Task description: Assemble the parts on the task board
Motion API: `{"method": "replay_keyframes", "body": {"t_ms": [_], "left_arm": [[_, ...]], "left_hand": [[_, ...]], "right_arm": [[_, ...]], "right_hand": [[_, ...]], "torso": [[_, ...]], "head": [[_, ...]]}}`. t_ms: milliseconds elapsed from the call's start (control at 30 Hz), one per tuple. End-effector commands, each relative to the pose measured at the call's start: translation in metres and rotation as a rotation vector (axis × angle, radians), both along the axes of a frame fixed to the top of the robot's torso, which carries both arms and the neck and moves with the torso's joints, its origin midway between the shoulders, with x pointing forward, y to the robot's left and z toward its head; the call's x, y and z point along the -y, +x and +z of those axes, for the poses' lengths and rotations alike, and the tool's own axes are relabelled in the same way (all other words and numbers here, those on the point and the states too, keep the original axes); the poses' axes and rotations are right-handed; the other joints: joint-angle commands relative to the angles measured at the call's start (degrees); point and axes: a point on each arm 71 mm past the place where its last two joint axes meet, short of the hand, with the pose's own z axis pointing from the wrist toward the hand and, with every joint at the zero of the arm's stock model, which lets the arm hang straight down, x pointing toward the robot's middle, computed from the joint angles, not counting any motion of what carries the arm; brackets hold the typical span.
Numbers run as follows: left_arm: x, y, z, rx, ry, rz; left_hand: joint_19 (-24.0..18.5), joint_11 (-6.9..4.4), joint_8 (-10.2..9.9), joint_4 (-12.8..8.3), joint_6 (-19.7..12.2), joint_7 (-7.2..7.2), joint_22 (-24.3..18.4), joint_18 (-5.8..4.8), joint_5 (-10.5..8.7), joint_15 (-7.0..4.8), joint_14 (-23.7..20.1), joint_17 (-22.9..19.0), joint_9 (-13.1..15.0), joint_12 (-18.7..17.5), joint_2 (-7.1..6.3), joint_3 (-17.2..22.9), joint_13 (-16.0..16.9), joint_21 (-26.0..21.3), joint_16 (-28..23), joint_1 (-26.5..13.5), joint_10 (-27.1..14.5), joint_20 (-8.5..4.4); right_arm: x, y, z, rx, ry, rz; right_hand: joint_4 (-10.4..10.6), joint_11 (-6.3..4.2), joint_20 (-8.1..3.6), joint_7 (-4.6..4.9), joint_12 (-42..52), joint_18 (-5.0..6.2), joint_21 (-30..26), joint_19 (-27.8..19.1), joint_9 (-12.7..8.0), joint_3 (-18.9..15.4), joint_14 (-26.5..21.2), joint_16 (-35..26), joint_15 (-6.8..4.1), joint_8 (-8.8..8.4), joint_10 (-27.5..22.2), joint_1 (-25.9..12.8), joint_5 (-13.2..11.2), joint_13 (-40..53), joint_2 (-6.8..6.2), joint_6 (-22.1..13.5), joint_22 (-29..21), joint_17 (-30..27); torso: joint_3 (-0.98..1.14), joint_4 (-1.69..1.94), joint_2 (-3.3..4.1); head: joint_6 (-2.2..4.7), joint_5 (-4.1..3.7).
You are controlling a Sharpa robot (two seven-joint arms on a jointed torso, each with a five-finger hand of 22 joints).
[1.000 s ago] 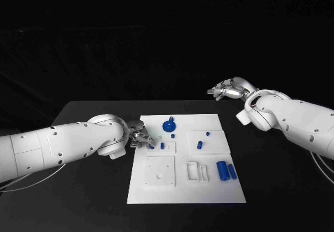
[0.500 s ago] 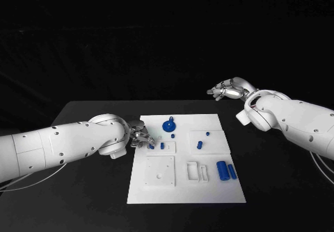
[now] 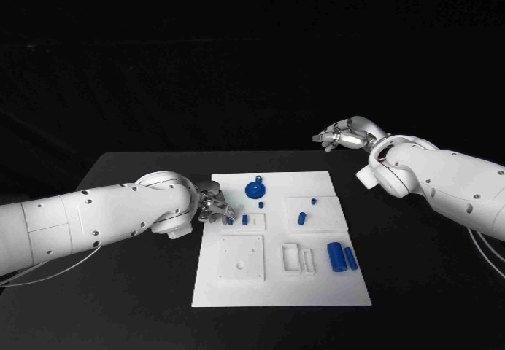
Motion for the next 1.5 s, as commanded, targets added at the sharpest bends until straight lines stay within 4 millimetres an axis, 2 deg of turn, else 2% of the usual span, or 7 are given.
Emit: {"method": "replay_keyframes", "body": {"t_ms": [33, 633, 700, 800, 967, 1167, 1500], "left_arm": [[0.006, -0.004, -0.005, -0.02, 0.039, -0.053], [0.004, -0.004, -0.005, -0.006, 0.045, -0.052], [0.002, -0.003, -0.004, 0.009, 0.039, -0.037], [-0.002, -0.001, -0.002, 0.038, 0.021, -0.007], [-0.006, 0.002, 0.0, 0.06, -0.03, 0.044], [-0.008, 0.003, 0.0, 0.057, -0.04, 0.059], [-0.013, 0.006, 0.003, 0.066, -0.086, 0.105]], "left_hand": [[0.41, -2.77, -0.48, -2.71, 2.73, -2.41, 0.06, 1.26, -0.36, -3.95, 3.09, 0.05, -0.3, 0.22, 0.42, 3.01, 0.06, 0.26, 0.15, 0.99, 2.3, -6.44], [0.34, -2.65, -0.5, -2.23, 2.51, -2.32, 0.1, 1.23, -1.65, -3.85, 2.94, -0.04, -0.26, 0.22, -0.01, 2.88, 0.11, 0.2, 0.03, 1.02, 2.11, -6.36], [0.27, -2.46, -0.59, -1.39, 2.33, -2.3, 0.06, 1.22, -5.69, -3.73, 2.79, -0.13, -0.29, 0.12, -0.7, 2.46, 0.08, 0.11, -0.14, 0.34, 2.02, -6.33], [0.06, -1.98, -1.11, 1.63, 1.49, -2.18, -0.15, 1.28, -12.44, -3.6, 2.32, -0.6, -0.53, -0.66, -4.01, 2.25, -0.32, -0.34, -0.98, -1.59, 1.52, -6.32], [-2.71, 0.12, -5.52, 8.01, -6.91, 0.66, -1.12, 0.6, -17.09, -1.23, -0.9, -3.12, -2.37, -5.31, -11.18, 4.78, -2.29, -3.08, -5.9, -2.38, -1.95, -5.51], [-3.27, 1.19, -6.93, 10.32, -10.51, 1.88, -1.18, 0.19, -18.21, -0.29, -1.18, -3.52, -2.95, -6.27, -13.98, 3.92, -2.6, -3.53, -6.47, -2.71, -2.41, -5.14], [-3.2, 1.37, -7.12, 11.47, -11.82, 2.11, -1.17, 0.3, -18.21, -0.11, -0.94, -3.54, -2.88, -6.45, -14.86, 2.87, -2.57, -3.56, -6.37, -2.94, -2.35, -5.09]], "right_arm": [[-0.001, 0.0, 0.0, -0.004, 0.001, 0.013], [-0.001, -0.001, -0.001, -0.005, 0.001, 0.013], [-0.001, -0.001, -0.001, -0.006, 0.001, 0.014], [-0.001, -0.001, -0.001, -0.006, 0.0, 0.013], [-0.001, -0.001, -0.002, -0.007, 0.0, 0.012], [0.0, -0.001, -0.002, -0.007, 0.0, 0.012], [0.0, -0.001, -0.003, -0.008, 0.0, 0.011]], "right_hand": [[0.3, 0.09, 0.11, 1.95, -0.08, -0.08, -0.22, -0.09, -0.09, 0.04, -0.44, -0.32, -0.14, 0.27, 0.2, 0.08, 0.33, -0.1, 0.08, -0.39, 0.07, -0.07], [0.33, 0.09, 0.13, 1.96, -0.07, -0.06, -0.25, -0.09, -0.1, 0.02, -0.44, -0.32, -0.14, 0.28, 0.2, 0.08, 0.33, -0.15, 0.09, -0.39, 0.1, -0.07], [0.33, 0.09, 0.13, 1.96, -0.06, -0.06, -0.26, -0.09, -0.11, 0.02, -0.44, -0.32, -0.14, 0.28, 0.2, 0.08, 0.33, -0.15, 0.09, -0.39, 0.1, -0.07], [0.33, 0.09, 0.13, 1.96, -0.06, -0.06, -0.26, -0.09, -0.11, 0.02, -0.44, -0.32, -0.14, 0.28, 0.2, 0.08, 0.33, -0.16, 0.09, -0.4, 0.1, -0.07], [0.34, 0.09, 0.13, 1.96, -0.06, -0.06, -0.27, -0.09, -0.12, 0.01, -0.44, -0.32, -0.14, 0.27, 0.2, 0.07, 0.32, -0.17, 0.08, -0.41, 0.11, -0.08], [0.35, 0.09, 0.14, 1.96, -0.06, -0.05, -0.28, -0.1, -0.12, 0.0, -0.45, -0.32, -0.14, 0.27, 0.2, 0.07, 0.32, -0.19, 0.08, -0.42, 0.12, -0.08], [0.36, 0.09, 0.14, 1.97, -0.06, -0.05, -0.29, -0.1, -0.13, 0.0, -0.45, -0.33, -0.14, 0.27, 0.2, 0.07, 0.32, -0.2, 0.08, -0.44, 0.13, -0.08]], "torso": [[-0.03, -0.07, 0.04], [-0.01, 0.02, 0.0], [-0.02, 0.0, 0.01], [-0.04, -0.01, 0.03], [-0.03, -0.06, 0.0], [-0.02, -0.06, 0.03], [-0.03, 0.02, 0.01]], "head": [[-0.04, -0.09], [-0.04, -0.16], [-0.04, -0.17], [0.05, -0.21], [0.12, -0.31], [0.2, -0.35], [0.38, -0.48]]}}
